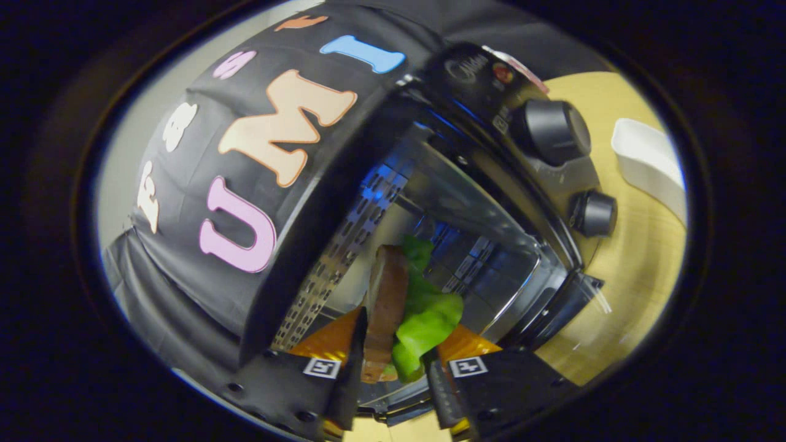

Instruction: Open the toaster oven, put the food inside, and close the toaster oven door.

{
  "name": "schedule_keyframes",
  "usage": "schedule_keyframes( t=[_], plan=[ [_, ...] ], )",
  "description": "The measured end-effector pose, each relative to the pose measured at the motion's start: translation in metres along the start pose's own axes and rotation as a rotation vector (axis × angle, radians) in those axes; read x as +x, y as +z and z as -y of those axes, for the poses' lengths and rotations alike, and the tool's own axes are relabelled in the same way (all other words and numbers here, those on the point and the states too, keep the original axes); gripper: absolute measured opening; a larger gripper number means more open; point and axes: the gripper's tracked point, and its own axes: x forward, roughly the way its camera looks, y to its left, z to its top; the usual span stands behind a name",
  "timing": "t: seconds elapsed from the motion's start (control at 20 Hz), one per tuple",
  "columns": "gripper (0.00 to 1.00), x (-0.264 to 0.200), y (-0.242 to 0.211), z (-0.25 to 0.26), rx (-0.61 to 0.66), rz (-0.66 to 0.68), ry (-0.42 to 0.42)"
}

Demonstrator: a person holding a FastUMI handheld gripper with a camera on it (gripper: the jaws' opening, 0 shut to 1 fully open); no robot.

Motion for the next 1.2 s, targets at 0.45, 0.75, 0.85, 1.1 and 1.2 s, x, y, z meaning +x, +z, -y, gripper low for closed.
schedule_keyframes(
  t=[0.45, 0.75, 0.85, 1.1, 1.2],
  plan=[
    [0.97, -0.025, 0.009, 0.009, -0.137, 0.026, -0.05],
    [0.98, -0.038, 0.001, 0.019, -0.196, 0.01, -0.089],
    [0.98, -0.044, -0.002, 0.024, -0.214, 0.007, -0.112],
    [0.99, -0.05, -0.007, 0.031, -0.308, -0.009, -0.157],
    [1.0, -0.053, 0.003, 0.033, -0.364, 0.012, -0.195]
  ],
)
